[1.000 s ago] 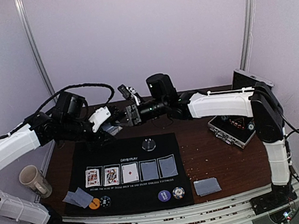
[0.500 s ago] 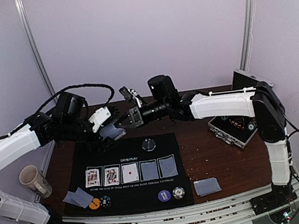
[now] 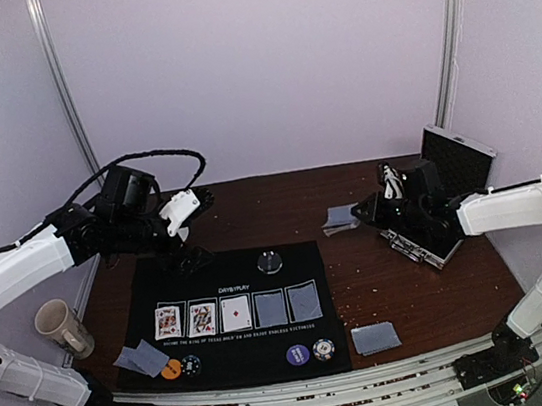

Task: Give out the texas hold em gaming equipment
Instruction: Pass from the left arm to the right, then place the face-down deck piles at the center of the board.

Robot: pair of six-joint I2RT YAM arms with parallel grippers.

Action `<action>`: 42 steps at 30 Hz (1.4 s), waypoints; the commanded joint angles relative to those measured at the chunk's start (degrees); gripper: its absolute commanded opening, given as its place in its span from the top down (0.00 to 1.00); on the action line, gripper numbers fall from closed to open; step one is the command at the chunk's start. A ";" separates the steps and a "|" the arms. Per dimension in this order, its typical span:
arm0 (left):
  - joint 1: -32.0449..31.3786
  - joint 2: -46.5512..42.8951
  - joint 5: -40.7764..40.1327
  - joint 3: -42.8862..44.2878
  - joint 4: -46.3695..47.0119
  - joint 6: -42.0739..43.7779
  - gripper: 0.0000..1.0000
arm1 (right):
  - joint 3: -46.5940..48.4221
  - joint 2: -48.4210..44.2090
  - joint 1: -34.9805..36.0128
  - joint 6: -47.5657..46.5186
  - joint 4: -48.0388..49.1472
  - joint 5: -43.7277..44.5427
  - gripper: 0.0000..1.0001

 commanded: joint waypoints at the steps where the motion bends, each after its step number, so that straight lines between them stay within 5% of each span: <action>1: -0.01 1.39 -1.81 0.38 2.47 -1.29 0.02 | -5.58 -0.36 -1.34 3.62 7.34 9.46 1.00; 19: -0.03 0.25 -3.97 -0.81 2.59 -1.53 0.02 | -3.99 15.18 -0.31 12.13 15.89 8.45 1.00; 29: -0.02 0.51 -4.21 -0.86 2.80 -1.43 0.02 | -5.29 13.49 0.09 13.63 8.23 10.05 0.75; 42: -0.07 0.16 -5.05 -1.03 2.88 -1.65 0.02 | -4.31 8.71 0.28 11.51 -0.15 14.00 0.63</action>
